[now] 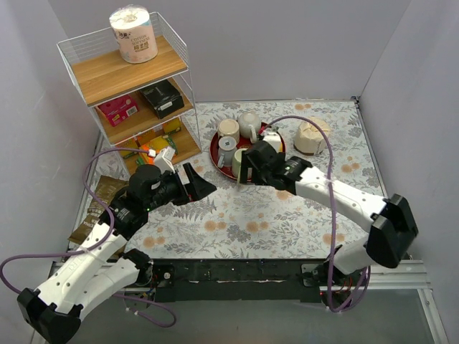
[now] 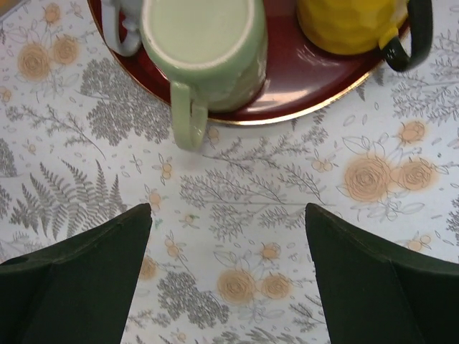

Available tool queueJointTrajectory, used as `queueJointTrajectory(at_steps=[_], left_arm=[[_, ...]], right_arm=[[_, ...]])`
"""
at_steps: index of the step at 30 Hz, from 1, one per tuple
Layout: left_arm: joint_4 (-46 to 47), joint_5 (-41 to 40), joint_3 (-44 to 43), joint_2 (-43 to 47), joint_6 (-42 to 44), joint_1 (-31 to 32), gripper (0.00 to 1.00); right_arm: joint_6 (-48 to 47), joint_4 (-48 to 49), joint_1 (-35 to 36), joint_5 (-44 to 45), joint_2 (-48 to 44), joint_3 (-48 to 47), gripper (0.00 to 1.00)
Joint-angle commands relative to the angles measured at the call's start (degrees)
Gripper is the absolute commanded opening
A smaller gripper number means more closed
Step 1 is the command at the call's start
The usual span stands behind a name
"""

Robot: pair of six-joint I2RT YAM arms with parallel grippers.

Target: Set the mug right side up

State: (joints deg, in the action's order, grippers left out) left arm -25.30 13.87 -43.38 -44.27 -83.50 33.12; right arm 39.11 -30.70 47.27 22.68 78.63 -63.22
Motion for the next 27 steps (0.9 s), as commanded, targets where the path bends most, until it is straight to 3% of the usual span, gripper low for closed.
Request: queueJointTrajectory(at_steps=[1, 4, 8, 12, 19, 27], left_arm=[[-3.8, -5.9, -2.0, 1.5, -1.4, 0.2, 0.98], [-7.5, -10.0, -3.5, 2.0, -1.5, 0.1, 0.98], [-5.7, -10.9, -2.2, 6.2, -0.3, 0.1, 0.98], [-6.6, -17.4, -1.8, 8.8, -1.7, 0.1, 0.98], [-9.5, -19.8, -1.7, 8.6, -3.2, 0.2, 0.98], [-8.8, -19.2, -1.0, 9.6, -1.9, 0.1, 0.98]], right_arm=[[5.1, -2.9, 3.8, 12.7, 7.7, -11.9, 0.94], [6.3, -4.1, 4.2, 13.7, 13.0, -15.3, 0.92], [7.2, -4.9, 4.2, 13.7, 18.1, -19.6, 0.86], [9.5, -8.0, 4.3, 12.8, 21.2, -21.6, 0.8], [11.3, -10.5, 4.2, 10.3, 26.1, -24.6, 0.63], [12.2, -10.1, 4.2, 10.0, 28.9, -25.3, 0.57]])
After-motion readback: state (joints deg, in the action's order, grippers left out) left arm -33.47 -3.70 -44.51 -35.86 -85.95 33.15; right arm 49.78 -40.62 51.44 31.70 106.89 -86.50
